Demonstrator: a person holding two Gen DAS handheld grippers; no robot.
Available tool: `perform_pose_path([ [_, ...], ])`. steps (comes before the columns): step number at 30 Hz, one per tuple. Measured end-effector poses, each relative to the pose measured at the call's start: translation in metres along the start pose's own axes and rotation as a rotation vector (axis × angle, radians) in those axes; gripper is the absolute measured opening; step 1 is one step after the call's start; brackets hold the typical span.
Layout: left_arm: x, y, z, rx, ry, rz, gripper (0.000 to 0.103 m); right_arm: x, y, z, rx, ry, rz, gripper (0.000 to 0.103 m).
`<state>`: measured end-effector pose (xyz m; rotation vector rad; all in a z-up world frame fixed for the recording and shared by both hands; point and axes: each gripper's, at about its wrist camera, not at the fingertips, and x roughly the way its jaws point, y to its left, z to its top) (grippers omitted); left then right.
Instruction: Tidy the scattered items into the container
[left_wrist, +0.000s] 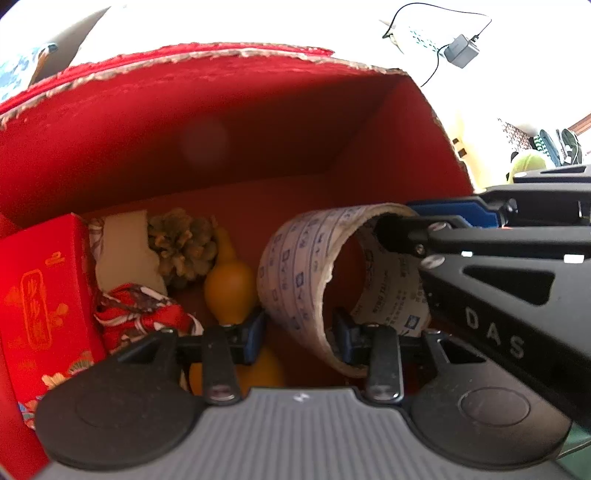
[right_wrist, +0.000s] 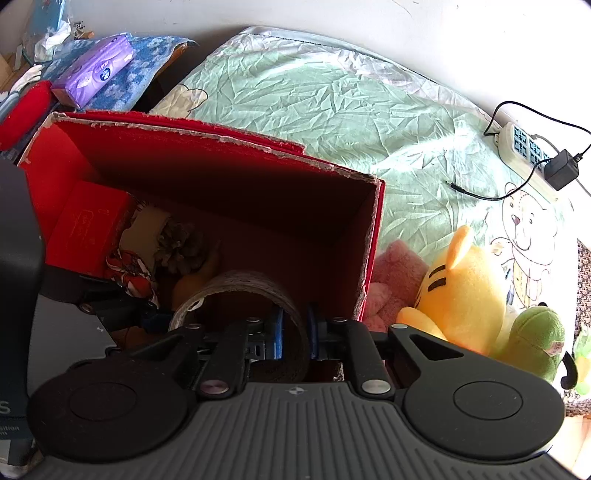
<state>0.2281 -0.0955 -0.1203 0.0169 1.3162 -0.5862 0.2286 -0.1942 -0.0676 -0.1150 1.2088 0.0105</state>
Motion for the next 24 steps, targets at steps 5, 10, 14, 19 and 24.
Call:
perform_pose_path([
  [5, -0.001, 0.000, -0.001, -0.006, -0.008, 0.022, 0.041, 0.000, 0.001, -0.001, -0.011, -0.009, 0.000, 0.011],
  [10, 0.001, -0.007, 0.000, -0.013, -0.013, 0.031, 0.041, 0.001, 0.001, -0.003, -0.012, -0.019, 0.000, 0.012],
  [14, 0.001, -0.009, 0.000, -0.014, -0.018, 0.037, 0.041, 0.000, 0.000, -0.003, -0.013, -0.023, 0.003, 0.012],
  [19, 0.002, -0.023, -0.007, -0.005, -0.019, 0.055, 0.042, -0.001, -0.001, -0.004, -0.018, -0.027, 0.005, 0.012],
  [24, 0.005, -0.032, -0.001, 0.006, 0.008, 0.080, 0.044, -0.001, -0.002, -0.004, -0.017, -0.034, 0.010, 0.012],
])
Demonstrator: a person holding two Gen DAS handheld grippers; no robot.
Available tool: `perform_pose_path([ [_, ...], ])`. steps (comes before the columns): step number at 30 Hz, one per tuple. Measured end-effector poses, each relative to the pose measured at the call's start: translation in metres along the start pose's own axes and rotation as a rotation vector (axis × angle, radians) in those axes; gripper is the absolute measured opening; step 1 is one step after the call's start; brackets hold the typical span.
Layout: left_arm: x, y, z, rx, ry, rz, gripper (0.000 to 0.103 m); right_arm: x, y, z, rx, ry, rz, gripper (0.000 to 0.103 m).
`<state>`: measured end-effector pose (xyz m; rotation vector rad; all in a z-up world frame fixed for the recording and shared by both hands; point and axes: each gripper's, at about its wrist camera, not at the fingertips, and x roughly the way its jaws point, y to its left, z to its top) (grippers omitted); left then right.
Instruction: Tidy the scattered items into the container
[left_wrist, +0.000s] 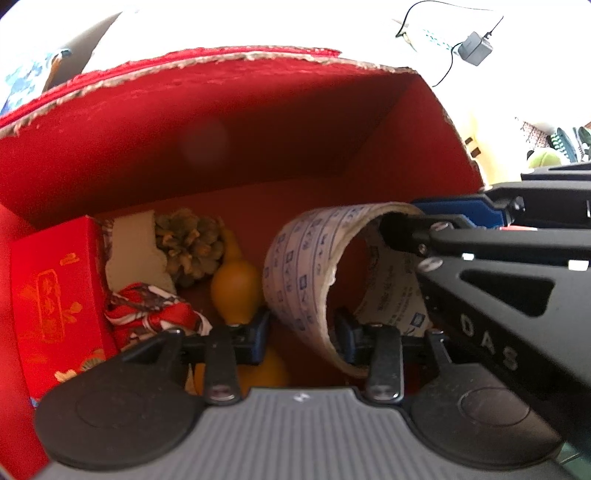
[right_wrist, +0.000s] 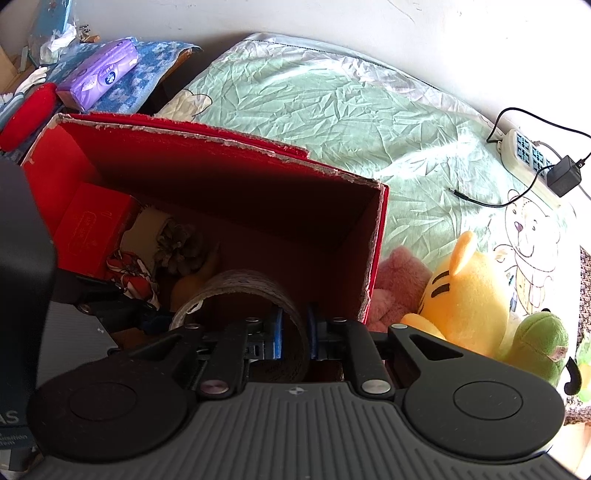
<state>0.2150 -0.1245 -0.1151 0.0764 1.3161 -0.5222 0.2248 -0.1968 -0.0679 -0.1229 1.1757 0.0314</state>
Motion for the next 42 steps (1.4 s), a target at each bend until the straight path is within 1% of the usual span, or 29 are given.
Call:
perform_pose_path([
  [5, -0.002, -0.004, 0.009, 0.010, 0.018, 0.008, 0.043, -0.001, -0.005, 0.003, 0.029, -0.006, 0.015, 0.012],
  [7, 0.009, -0.018, 0.025, 0.005, 0.029, 0.002, 0.044, -0.001, -0.007, 0.005, 0.047, -0.007, 0.024, 0.014],
  [14, 0.004, -0.013, 0.035, -0.009, 0.039, -0.012, 0.045, 0.002, -0.010, 0.013, 0.081, -0.016, 0.024, 0.015],
  [18, 0.002, -0.004, 0.043, -0.007, 0.040, -0.037, 0.046, 0.004, -0.011, 0.016, 0.100, -0.017, 0.024, 0.016],
  [19, 0.004, -0.006, 0.046, -0.004, 0.040, -0.046, 0.046, 0.004, -0.011, 0.016, 0.099, -0.017, 0.020, 0.016],
  [21, 0.001, 0.001, 0.040, 0.008, 0.038, -0.059, 0.046, 0.004, -0.009, 0.017, 0.089, -0.012, 0.010, 0.016],
  [26, -0.004, -0.004, 0.035, 0.057, 0.043, -0.075, 0.046, 0.002, -0.003, 0.014, 0.039, 0.031, 0.001, 0.014],
  [28, -0.008, -0.005, 0.035, 0.076, 0.051, -0.092, 0.046, -0.001, -0.003, 0.013, 0.024, 0.039, -0.004, 0.014],
  [32, -0.007, -0.010, 0.037, 0.135, 0.077, -0.098, 0.047, 0.000, 0.001, 0.014, -0.013, 0.081, -0.005, 0.014],
  [33, -0.005, -0.010, 0.038, 0.139, 0.079, -0.097, 0.048, 0.002, 0.002, 0.014, -0.018, 0.091, -0.008, 0.014],
  [35, -0.003, -0.006, 0.042, 0.117, 0.079, -0.095, 0.049, 0.004, 0.002, 0.015, -0.013, 0.090, -0.008, 0.014],
  [37, -0.004, -0.003, 0.045, 0.092, 0.075, -0.116, 0.052, 0.005, 0.000, 0.016, 0.018, 0.076, 0.018, 0.021],
  [38, -0.005, -0.002, 0.046, 0.089, 0.069, -0.122, 0.054, 0.005, -0.001, 0.017, 0.028, 0.069, 0.029, 0.023],
  [39, -0.007, 0.000, 0.046, 0.090, 0.062, -0.132, 0.060, 0.004, -0.001, 0.017, 0.035, 0.063, 0.031, 0.024],
  [40, -0.010, 0.001, 0.045, 0.089, 0.052, -0.140, 0.065, 0.002, -0.002, 0.017, 0.039, 0.052, 0.031, 0.028],
  [41, -0.014, 0.003, 0.044, 0.088, 0.033, -0.138, 0.077, -0.001, -0.002, 0.017, 0.038, 0.040, 0.030, 0.028],
  [42, -0.020, 0.004, 0.044, 0.090, 0.005, -0.128, 0.086, -0.003, -0.003, 0.017, 0.038, 0.034, 0.037, 0.028],
])
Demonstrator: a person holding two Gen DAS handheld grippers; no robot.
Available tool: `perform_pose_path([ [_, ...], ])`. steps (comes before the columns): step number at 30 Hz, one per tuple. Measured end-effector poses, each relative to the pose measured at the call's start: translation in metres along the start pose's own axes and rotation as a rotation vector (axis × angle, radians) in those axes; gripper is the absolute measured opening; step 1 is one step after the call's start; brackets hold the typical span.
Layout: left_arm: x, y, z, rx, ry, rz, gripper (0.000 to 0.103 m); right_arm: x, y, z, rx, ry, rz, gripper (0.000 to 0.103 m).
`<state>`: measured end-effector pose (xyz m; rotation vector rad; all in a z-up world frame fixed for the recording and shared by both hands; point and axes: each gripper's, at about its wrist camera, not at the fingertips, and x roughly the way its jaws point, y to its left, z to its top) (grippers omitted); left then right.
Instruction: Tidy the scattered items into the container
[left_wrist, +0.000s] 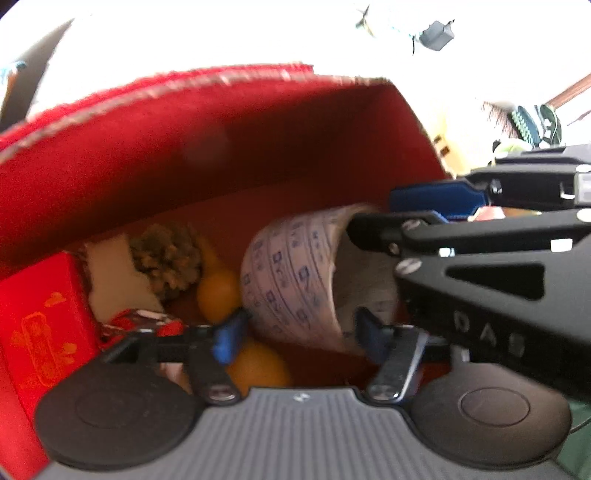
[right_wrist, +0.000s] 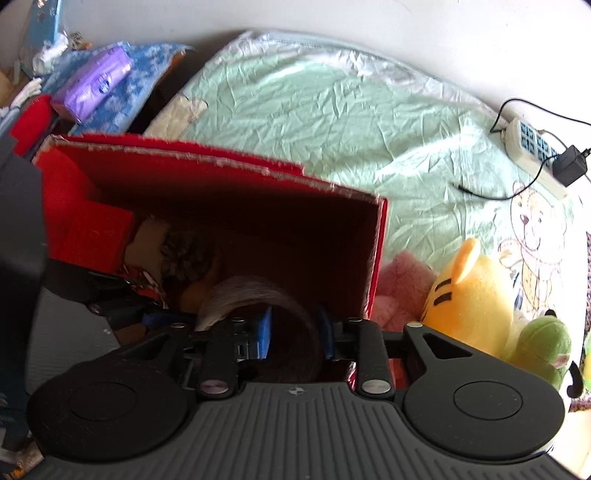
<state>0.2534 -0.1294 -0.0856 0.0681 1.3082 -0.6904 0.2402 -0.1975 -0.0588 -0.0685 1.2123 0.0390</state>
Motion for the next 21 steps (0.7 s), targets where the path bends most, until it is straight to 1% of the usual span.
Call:
perform_pose_path([
  [1, -0.006, 0.001, 0.000, 0.002, -0.027, 0.008, 0.087, -0.002, -0.001, 0.000, 0.005, -0.009, 0.006, 0.028],
  [4, -0.019, 0.008, 0.001, -0.009, -0.078, 0.016, 0.086, -0.006, -0.001, 0.001, 0.012, -0.024, 0.007, 0.028],
  [5, -0.020, 0.009, 0.001, -0.009, -0.084, 0.023, 0.082, -0.007, -0.001, 0.002, 0.012, -0.030, 0.005, 0.029],
  [6, -0.019, 0.010, 0.002, -0.011, -0.078, 0.033, 0.075, -0.006, 0.000, 0.002, 0.010, -0.032, 0.005, 0.029],
  [7, -0.016, 0.012, 0.003, -0.015, -0.065, 0.041, 0.069, -0.006, 0.002, 0.003, 0.008, -0.034, 0.008, 0.028],
  [8, -0.012, 0.014, 0.004, -0.024, -0.051, 0.044, 0.059, -0.006, 0.002, 0.003, 0.011, -0.039, 0.013, 0.028],
  [9, -0.007, 0.018, 0.004, -0.036, -0.034, 0.042, 0.055, -0.006, 0.003, 0.004, 0.016, -0.045, 0.019, 0.028],
  [11, -0.005, 0.016, -0.016, -0.056, -0.015, 0.043, 0.053, -0.006, 0.004, 0.005, 0.023, -0.054, 0.032, 0.028],
  [12, -0.004, 0.016, -0.017, -0.057, -0.012, 0.048, 0.049, -0.005, 0.006, 0.006, 0.024, -0.056, 0.037, 0.028],
  [14, 0.010, 0.021, -0.017, -0.041, -0.015, 0.055, 0.048, -0.003, 0.008, 0.007, 0.027, -0.057, 0.049, 0.028],
  [16, 0.019, 0.020, -0.016, -0.018, -0.016, 0.052, 0.048, -0.001, 0.009, 0.007, 0.032, -0.047, 0.080, 0.028],
  [18, 0.016, 0.014, -0.010, 0.006, -0.017, 0.044, 0.048, 0.002, 0.011, 0.007, 0.037, -0.031, 0.116, 0.027],
  [21, 0.020, 0.012, -0.010, 0.033, -0.013, 0.025, 0.048, 0.003, 0.016, 0.009, 0.032, -0.036, 0.122, 0.027],
])
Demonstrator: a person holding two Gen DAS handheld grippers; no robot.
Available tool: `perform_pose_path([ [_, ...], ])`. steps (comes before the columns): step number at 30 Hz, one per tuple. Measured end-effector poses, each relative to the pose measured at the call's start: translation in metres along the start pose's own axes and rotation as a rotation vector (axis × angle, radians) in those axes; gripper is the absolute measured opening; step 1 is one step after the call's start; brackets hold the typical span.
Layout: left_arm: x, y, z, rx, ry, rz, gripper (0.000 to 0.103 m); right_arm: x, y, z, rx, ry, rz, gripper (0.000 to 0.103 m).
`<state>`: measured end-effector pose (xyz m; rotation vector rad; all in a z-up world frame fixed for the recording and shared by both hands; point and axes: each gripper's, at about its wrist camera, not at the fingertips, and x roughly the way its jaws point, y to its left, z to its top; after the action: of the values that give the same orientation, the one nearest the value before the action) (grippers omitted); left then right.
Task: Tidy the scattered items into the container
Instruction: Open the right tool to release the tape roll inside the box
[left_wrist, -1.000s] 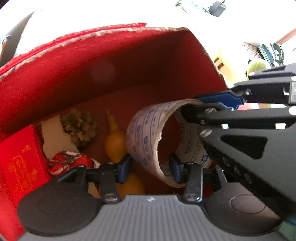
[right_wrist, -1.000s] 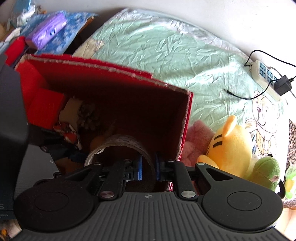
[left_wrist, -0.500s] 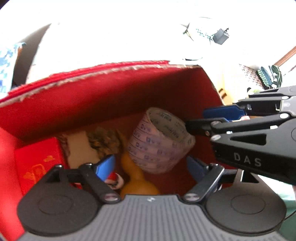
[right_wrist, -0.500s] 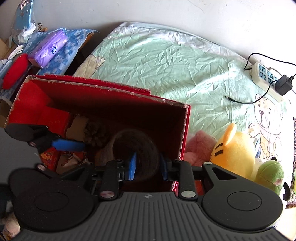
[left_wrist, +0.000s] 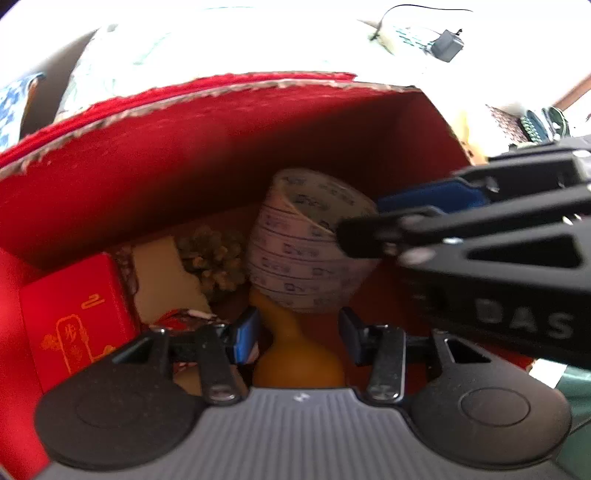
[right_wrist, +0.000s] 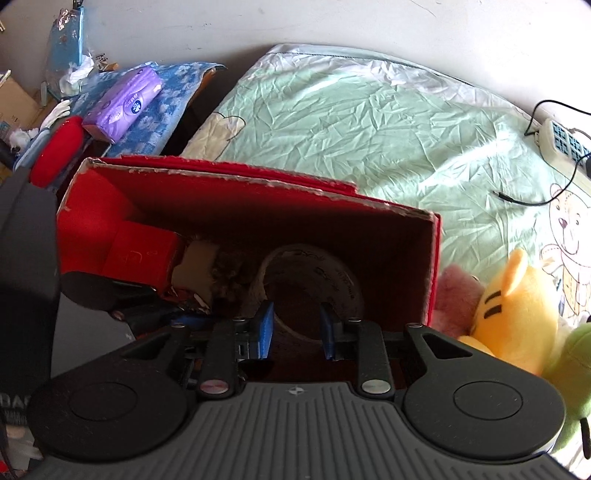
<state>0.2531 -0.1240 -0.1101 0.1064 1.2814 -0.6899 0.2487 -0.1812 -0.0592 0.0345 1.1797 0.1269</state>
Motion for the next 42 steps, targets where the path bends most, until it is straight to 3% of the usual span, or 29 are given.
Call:
perform_pose_path([
  [7, 0.012, 0.007, 0.003, -0.015, 0.096, -0.023, 0.048, 0.000, 0.004, 0.003, -0.019, -0.032, -0.020, 0.027],
  [10, 0.012, 0.009, 0.004, -0.034, 0.093, -0.012, 0.048, 0.005, 0.001, 0.004, -0.017, -0.008, 0.006, 0.029],
  [17, 0.013, 0.009, 0.006, -0.049, 0.096, 0.028, 0.048, 0.002, -0.001, 0.003, -0.012, -0.044, 0.041, 0.029],
  [22, 0.035, -0.002, 0.024, -0.046, 0.108, 0.047, 0.046, 0.017, -0.002, 0.002, -0.010, 0.030, 0.073, 0.028],
  [24, 0.035, -0.001, 0.024, -0.050, 0.106, 0.046, 0.046, 0.018, -0.004, -0.001, -0.015, 0.036, 0.085, 0.024],
  [26, 0.035, 0.002, 0.025, -0.061, 0.106, 0.042, 0.045, 0.011, -0.003, -0.004, -0.050, 0.028, 0.069, 0.011],
  [27, 0.035, 0.003, 0.025, -0.066, 0.106, 0.039, 0.045, 0.007, 0.000, -0.006, -0.088, 0.013, 0.027, 0.010],
  [38, 0.026, 0.012, 0.022, -0.070, 0.069, 0.037, 0.038, 0.008, 0.017, -0.025, -0.309, 0.111, -0.013, 0.010],
  [42, 0.021, 0.016, 0.017, -0.072, 0.060, 0.034, 0.037, 0.012, 0.037, -0.037, -0.463, 0.146, -0.064, 0.010],
])
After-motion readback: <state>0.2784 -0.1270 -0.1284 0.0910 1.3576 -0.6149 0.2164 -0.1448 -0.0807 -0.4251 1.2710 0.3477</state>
